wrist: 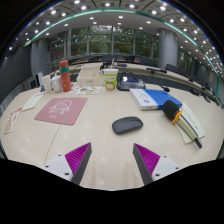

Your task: Arrange mouse

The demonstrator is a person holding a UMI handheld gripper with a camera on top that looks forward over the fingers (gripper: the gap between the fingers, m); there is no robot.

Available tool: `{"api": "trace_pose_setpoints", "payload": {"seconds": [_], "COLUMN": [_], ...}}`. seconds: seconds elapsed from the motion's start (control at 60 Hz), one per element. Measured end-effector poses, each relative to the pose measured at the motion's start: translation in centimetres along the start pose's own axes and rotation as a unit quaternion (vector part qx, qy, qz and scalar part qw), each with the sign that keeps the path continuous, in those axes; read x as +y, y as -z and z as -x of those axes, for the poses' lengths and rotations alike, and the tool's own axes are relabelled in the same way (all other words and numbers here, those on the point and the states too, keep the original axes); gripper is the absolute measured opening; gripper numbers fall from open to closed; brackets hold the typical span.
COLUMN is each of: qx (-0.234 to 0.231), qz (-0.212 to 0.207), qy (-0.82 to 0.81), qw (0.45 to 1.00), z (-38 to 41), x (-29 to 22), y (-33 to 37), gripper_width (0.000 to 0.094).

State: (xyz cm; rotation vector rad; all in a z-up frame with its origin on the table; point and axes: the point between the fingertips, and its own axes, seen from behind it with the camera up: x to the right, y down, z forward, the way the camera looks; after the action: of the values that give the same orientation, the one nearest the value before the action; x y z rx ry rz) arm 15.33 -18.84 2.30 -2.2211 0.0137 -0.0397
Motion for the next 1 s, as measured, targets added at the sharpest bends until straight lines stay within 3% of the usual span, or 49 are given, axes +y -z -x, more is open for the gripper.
{"api": "trace_pose_setpoints", "payload": {"seconds": [0.217,0.483,0.617,0.75,1.0], "qx": [0.001,0.005,0.03,0.044,0.052], "qz": [0.012,0.003,0.001,-0.001,0.013], "qy": [-0.027,-0.046,-0.04,-0.035,-0.039], "qw": [1.0,0.999,0.999,0.998,0.998], "z": [-2.4,-3.3,-3.9,-4.3,-4.2], "x": [-1.9,-6.0,-7.1,-7.8,-7.8], "y": [-8.4,-13.6,-15.5,-16.5,-16.5], "gripper_width": [0.0855,0.0836,0.0724,0.0465,0.0357]}}
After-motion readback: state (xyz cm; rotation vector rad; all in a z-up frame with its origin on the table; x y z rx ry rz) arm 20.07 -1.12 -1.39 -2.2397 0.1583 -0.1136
